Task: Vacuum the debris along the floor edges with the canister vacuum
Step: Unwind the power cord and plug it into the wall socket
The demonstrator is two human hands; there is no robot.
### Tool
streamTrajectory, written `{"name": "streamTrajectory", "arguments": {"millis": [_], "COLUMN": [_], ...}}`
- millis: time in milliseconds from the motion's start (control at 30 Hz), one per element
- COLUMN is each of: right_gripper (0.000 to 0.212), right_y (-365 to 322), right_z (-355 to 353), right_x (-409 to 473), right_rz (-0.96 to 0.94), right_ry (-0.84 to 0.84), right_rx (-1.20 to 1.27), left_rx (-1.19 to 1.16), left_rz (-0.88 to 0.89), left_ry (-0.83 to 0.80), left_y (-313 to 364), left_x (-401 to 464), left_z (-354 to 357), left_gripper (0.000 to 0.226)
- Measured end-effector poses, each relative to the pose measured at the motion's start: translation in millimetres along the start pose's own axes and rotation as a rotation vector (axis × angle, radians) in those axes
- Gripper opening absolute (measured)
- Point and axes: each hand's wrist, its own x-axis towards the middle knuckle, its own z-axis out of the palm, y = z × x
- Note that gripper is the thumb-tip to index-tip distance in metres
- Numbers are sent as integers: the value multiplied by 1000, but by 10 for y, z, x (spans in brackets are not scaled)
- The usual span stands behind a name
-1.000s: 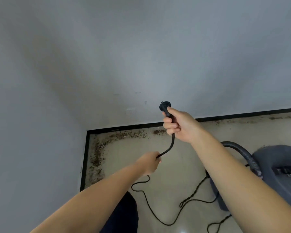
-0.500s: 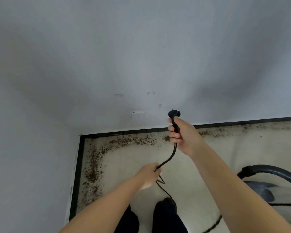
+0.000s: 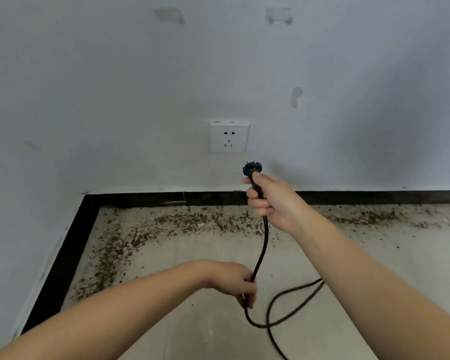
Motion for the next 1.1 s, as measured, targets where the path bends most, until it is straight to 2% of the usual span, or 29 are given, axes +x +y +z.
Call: {"name": "streamTrajectory", "arguments": {"millis": [67, 133, 167, 233, 333, 400, 433, 533, 667, 833, 967, 1100], "right_gripper": [23, 23, 22, 21, 21, 22, 22, 23, 23, 24, 26, 26], "right_y": [152, 188, 180, 128, 39, -2, -21, -52, -54, -49, -199, -249], "right_z": [-18, -5, 19, 105, 283, 381, 412, 443, 419, 457, 454, 478], "right_x": [202, 319, 344, 373, 487, 612, 678, 852, 1018, 1088, 1101, 1145], "right_rz": [-20, -46, -64, -120, -227, -273, -286, -293, -291, -322, -275, -275], "right_ry": [-20, -24, -17, 1, 35, 49, 55, 77, 93, 82, 59, 61], "right_rx": [17, -11, -29, -46, -75, -88, -89, -85, -100, -66, -31, -22], "left_rx": [36, 200, 254, 271, 428, 692, 817, 1025, 1136, 1132, 1118, 1121], "left_rz": [-22, -48, -43, -8, 153, 253, 240, 86, -13, 9, 26, 50], "left_ry": [-42, 101, 253, 669, 1281, 1558, 1634, 1630, 1667, 1746, 1696, 1686], "left_y": [-143, -180, -176, -155, -119, -103, -104, -176, -350, -388, -408, -415], "left_x": [86, -4, -102, -358, -632, -674, -649, -529, -359, -265, -259, -244], "left_z": [-136, -394, -530, -830, -1327, -1625, -1746, -2009, -2238, -2335, -2351, -2370], "left_gripper": [29, 35, 36, 34, 38, 49, 60, 99, 126, 129, 143, 143]}}
